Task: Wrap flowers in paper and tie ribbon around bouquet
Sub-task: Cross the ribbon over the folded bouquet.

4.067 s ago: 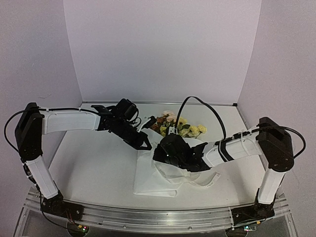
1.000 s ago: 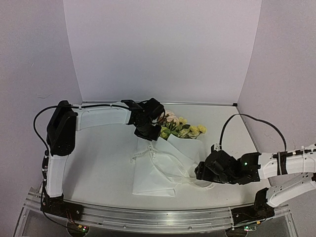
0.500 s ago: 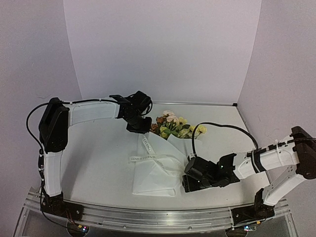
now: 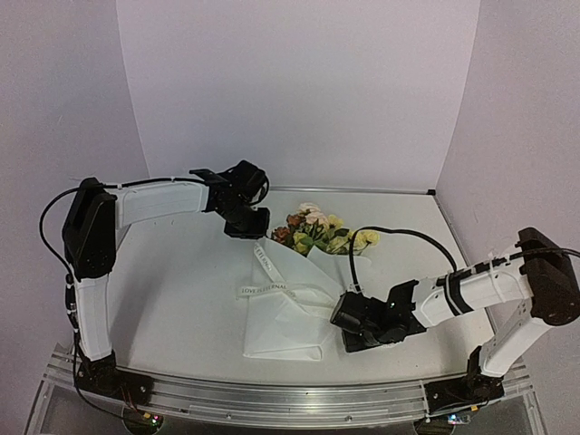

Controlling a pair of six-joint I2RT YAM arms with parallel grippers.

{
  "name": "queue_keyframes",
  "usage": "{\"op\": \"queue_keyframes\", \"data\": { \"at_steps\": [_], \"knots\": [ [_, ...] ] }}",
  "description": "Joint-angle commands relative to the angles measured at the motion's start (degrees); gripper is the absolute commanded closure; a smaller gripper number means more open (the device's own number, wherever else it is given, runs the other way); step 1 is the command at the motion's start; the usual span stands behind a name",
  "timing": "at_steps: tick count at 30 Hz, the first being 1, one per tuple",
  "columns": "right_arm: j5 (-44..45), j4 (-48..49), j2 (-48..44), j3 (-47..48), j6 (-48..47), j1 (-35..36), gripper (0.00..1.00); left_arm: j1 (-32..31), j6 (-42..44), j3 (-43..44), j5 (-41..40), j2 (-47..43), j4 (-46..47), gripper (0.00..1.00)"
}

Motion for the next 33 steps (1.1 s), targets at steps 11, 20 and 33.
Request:
{"op": "queue_keyframes", "data": {
  "at_steps": [11,20,33],
  "knots": [
    [6.62,-11.71,-9.15,3.98,5.0,-3.23,1.0,4.96,-4.67,-12.59,-3.09,-14.19,3.74,1.0],
    [3.02,-14.56,-14.84,-0.6,9.83,-13.44,1.0,10.75,-11.7,-30.72,-5.59,-26.79,9.53,1.0],
    [1.56,-14.91,-16.98,-6.68,14.45,-25.73,1.0,20.47,-17.26,-47.16,-4.82,-36.06,13.92,1.0]
  ]
}}
